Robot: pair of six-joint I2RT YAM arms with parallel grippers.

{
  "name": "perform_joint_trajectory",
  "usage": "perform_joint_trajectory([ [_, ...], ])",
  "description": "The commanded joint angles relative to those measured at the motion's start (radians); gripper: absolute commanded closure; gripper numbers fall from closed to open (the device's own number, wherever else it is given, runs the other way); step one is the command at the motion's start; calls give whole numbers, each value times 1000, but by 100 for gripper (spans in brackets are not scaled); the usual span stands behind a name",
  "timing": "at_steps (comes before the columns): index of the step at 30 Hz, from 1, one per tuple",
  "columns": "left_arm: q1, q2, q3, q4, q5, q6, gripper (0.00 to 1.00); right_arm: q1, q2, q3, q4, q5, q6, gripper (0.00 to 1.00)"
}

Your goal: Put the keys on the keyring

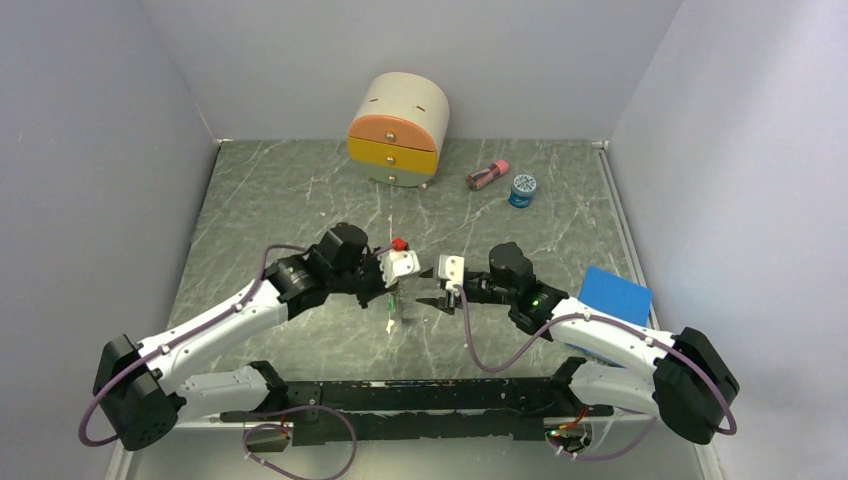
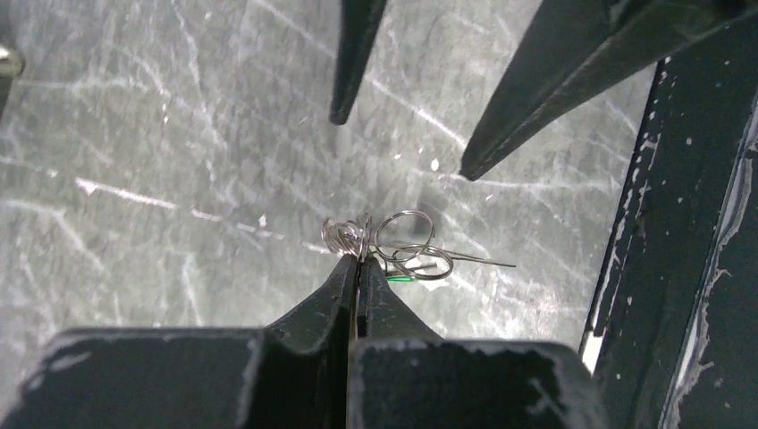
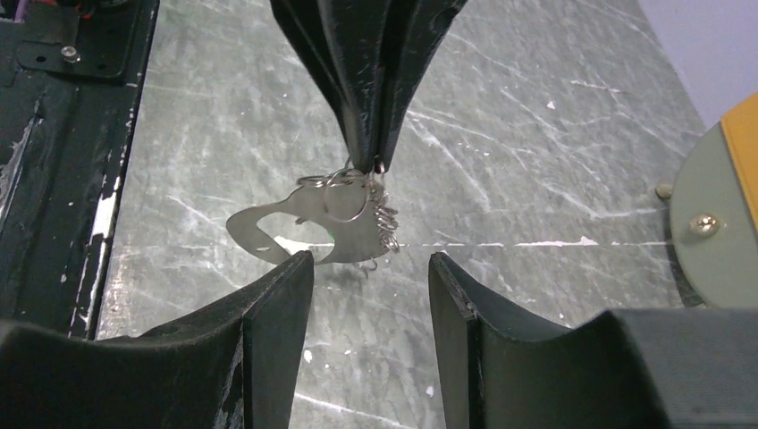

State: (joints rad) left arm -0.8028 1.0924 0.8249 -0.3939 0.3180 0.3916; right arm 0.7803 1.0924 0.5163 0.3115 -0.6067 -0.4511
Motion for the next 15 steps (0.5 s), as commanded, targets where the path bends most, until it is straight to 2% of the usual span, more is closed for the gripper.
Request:
perform_joint_trajectory([
  [1, -3, 45, 158, -225, -102, 6, 97, -1, -11, 0, 98, -1, 25, 46],
  [7, -3, 125, 293, -454, -228, -40, 97, 0, 8, -20, 178, -7, 62, 47],
  [13, -4, 138, 328, -523, -350, -67, 97, -1, 28, -39, 234, -10, 81, 47],
  [15, -4, 147, 315, -486, -351, -71, 97, 0, 33, -45, 245, -8, 86, 47],
])
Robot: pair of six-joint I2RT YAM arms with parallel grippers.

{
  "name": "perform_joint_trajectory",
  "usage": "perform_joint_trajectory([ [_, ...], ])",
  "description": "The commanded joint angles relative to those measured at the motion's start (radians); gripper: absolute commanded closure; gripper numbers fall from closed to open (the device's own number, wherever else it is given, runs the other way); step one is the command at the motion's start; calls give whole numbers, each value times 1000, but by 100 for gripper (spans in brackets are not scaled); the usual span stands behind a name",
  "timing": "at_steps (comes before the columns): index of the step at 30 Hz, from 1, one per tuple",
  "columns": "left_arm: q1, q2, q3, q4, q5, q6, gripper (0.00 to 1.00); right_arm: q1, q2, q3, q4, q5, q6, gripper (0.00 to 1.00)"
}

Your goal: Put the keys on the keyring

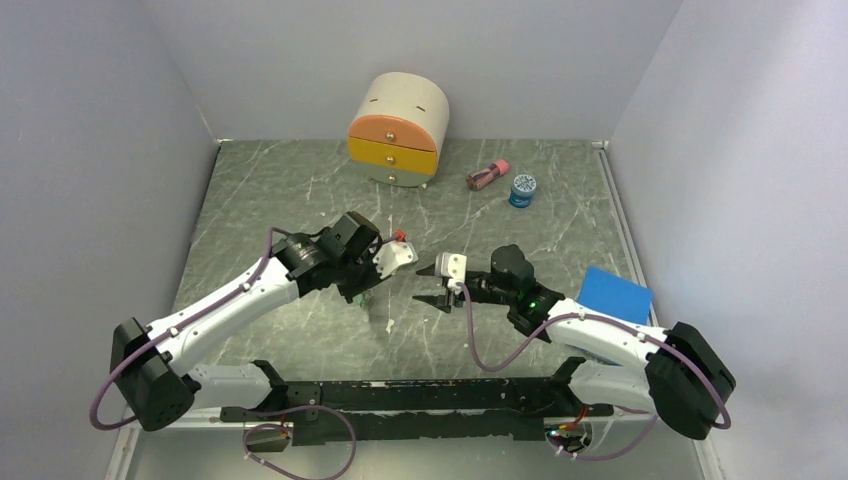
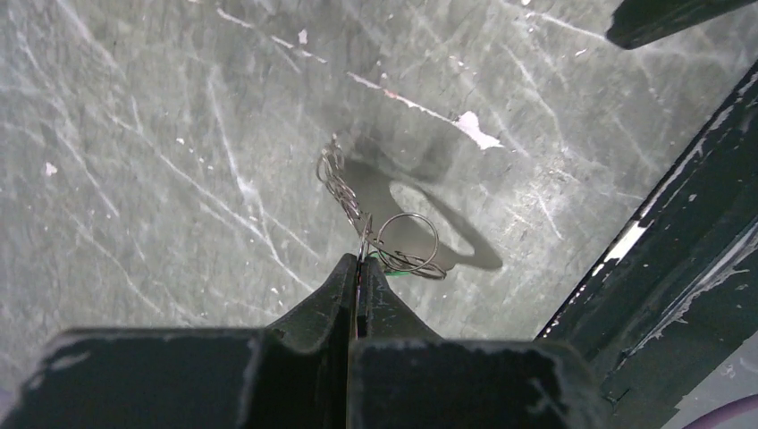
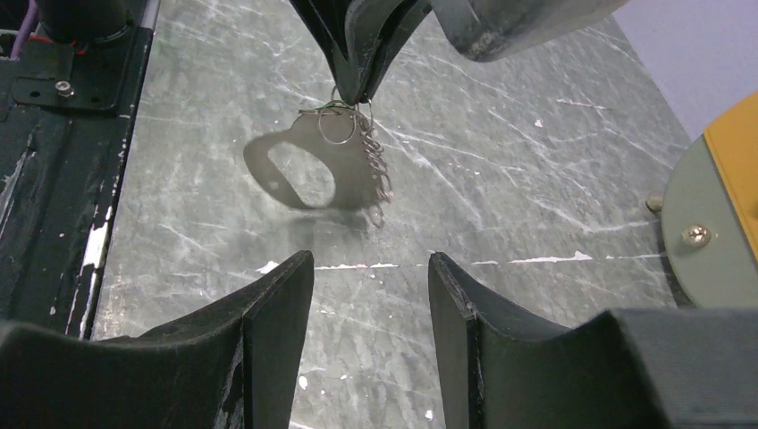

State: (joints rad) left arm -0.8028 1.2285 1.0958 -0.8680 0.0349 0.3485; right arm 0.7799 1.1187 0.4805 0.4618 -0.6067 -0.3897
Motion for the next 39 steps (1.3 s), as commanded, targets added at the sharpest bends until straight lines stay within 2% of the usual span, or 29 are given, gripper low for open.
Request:
perform_joint_trajectory([
  [1, -3, 18, 31, 13, -58, -28, 98, -1, 8, -13, 101, -8, 28, 47],
  [7, -3, 114, -3, 162, 59, -56, 98, 0, -2, -49, 131, 6, 51, 47],
  [14, -5, 160, -95, 390, 176, -71, 97, -1, -17, -144, 269, 40, 137, 48],
  [20, -4, 106, -153, 425, 227, -8, 97, -3, 18, -197, 409, 39, 192, 53],
  [29, -5, 5, -221, 444, 296, -7, 97, -14, 193, -219, 730, -33, 315, 55],
  [39, -7, -4, -191, 363, 294, 35, 97, -12, 272, -134, 704, -99, 309, 62],
])
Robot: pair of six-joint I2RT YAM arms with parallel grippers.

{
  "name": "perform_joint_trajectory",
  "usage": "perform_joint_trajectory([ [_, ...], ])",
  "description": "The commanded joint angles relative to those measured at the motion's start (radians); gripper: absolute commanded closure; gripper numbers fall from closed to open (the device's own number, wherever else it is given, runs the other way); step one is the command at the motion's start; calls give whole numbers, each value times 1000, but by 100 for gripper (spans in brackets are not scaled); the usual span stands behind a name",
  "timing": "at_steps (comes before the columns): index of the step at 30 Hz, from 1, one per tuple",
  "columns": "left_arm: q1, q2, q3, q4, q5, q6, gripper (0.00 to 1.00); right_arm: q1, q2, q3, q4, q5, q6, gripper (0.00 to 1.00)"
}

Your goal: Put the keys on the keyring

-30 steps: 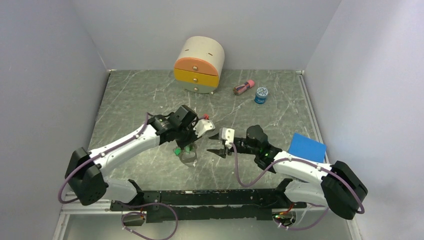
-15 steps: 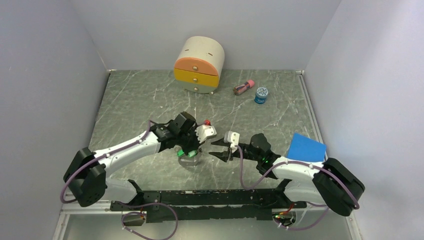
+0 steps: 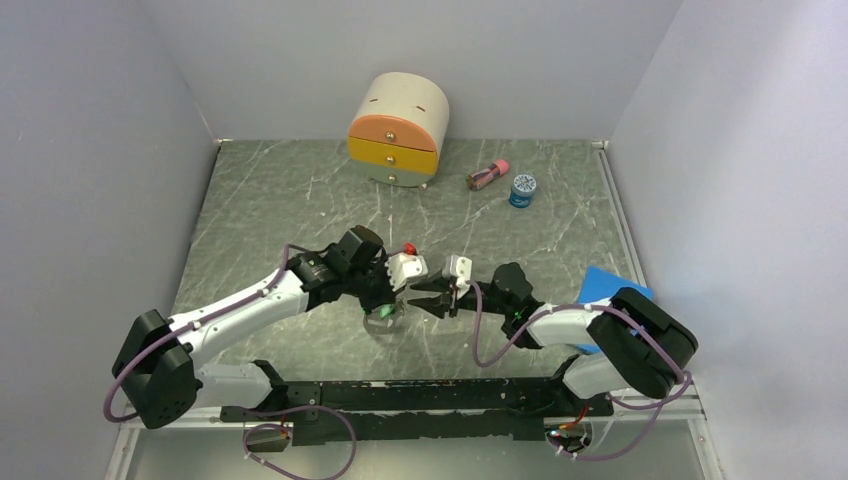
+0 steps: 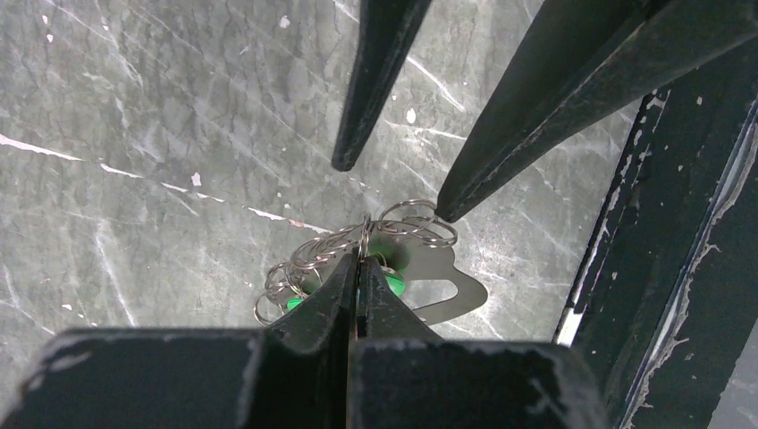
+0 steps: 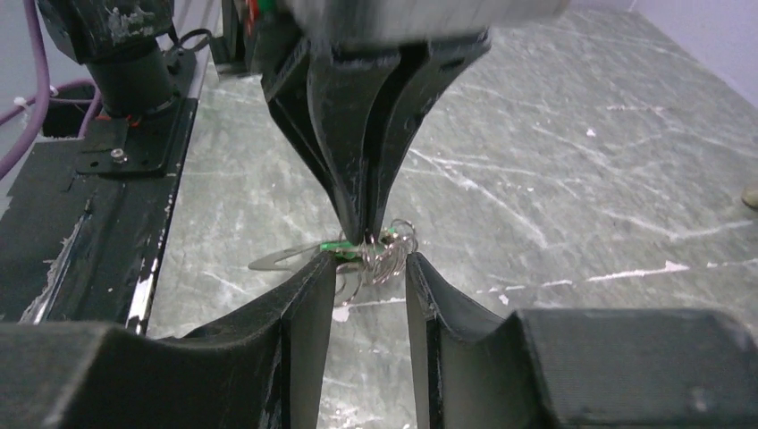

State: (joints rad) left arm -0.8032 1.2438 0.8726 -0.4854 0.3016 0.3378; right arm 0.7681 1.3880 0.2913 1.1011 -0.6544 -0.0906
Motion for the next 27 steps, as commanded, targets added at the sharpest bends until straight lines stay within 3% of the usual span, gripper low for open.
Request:
perform_joint_trajectory([
  [1, -6, -16, 37, -24, 29, 49, 98, -2, 5, 60, 56, -55, 6, 62],
  [23, -10, -42, 37, 7, 75, 36, 97, 0, 160, 124, 126, -137, 84, 66],
  [27, -10, -43, 46, -5, 72, 47, 97, -1, 175, 140, 114, -153, 81, 72],
])
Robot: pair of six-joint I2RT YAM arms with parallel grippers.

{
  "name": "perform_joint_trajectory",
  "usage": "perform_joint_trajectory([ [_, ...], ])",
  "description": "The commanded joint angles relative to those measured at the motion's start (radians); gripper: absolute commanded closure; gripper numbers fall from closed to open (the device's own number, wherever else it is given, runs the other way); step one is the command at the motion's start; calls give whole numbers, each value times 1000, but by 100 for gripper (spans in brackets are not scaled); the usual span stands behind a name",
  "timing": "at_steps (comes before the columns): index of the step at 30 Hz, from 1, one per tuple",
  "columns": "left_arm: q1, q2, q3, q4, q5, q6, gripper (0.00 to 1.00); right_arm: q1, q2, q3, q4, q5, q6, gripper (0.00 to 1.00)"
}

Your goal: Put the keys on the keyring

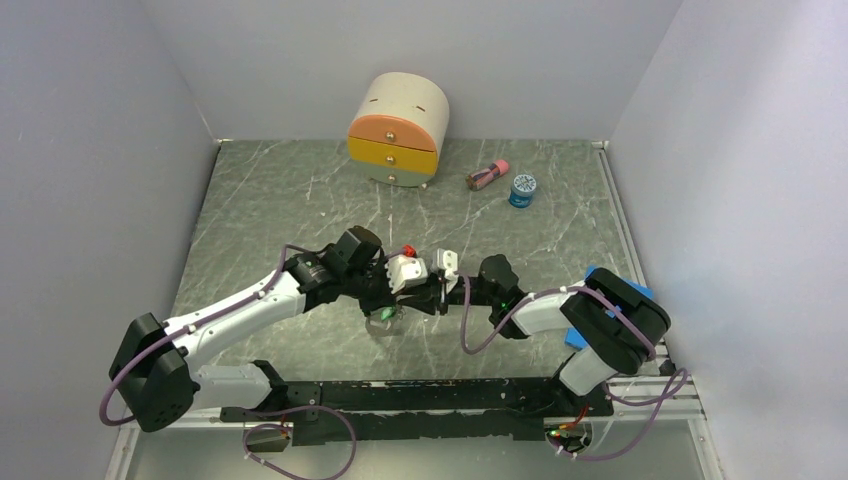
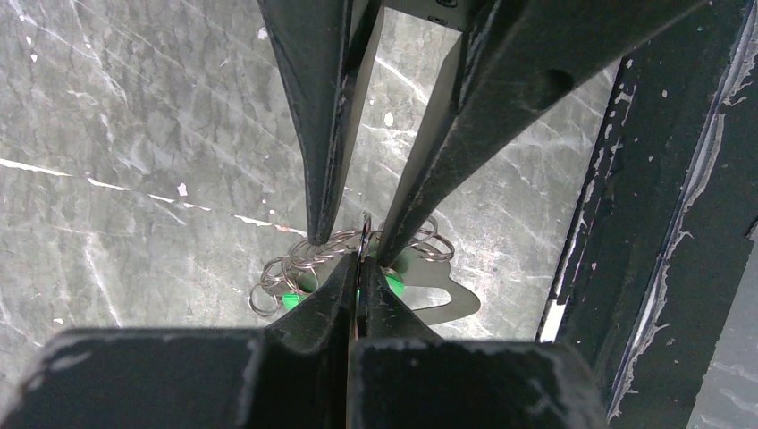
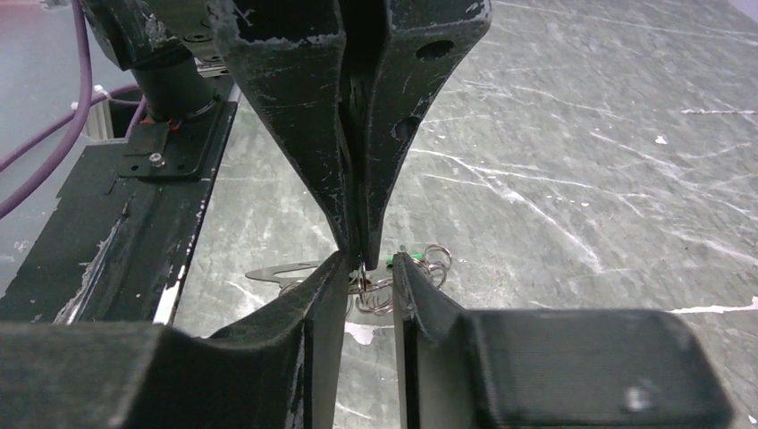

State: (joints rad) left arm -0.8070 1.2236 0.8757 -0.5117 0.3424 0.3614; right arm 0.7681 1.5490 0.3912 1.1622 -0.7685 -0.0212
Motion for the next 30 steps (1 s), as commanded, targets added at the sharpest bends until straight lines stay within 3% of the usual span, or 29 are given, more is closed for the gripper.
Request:
perform_joint_trajectory([
  [1, -7, -25, 43, 23, 31, 24, 97, -1, 19, 43, 49, -43, 12, 74],
  [13, -8, -41, 52, 12, 47, 48, 97, 0, -5, 68, -115, -51, -89, 77],
  [15, -8, -45, 52, 9, 47, 55, 98, -1, -11, 78, -152, -55, -111, 85],
  [17, -8, -49, 52, 10, 48, 57, 97, -2, -12, 90, -185, -67, -127, 100],
  [23, -9, -64, 44, 29, 69, 42, 96, -2, -16, 90, -158, -79, -112, 100],
  [27, -8, -103, 20, 70, 96, 8, 83, -3, -20, 72, -78, -89, -72, 100],
  [30, -9, -152, -9, 111, 92, -14, 54, -3, -21, 57, -4, -102, -32, 100],
])
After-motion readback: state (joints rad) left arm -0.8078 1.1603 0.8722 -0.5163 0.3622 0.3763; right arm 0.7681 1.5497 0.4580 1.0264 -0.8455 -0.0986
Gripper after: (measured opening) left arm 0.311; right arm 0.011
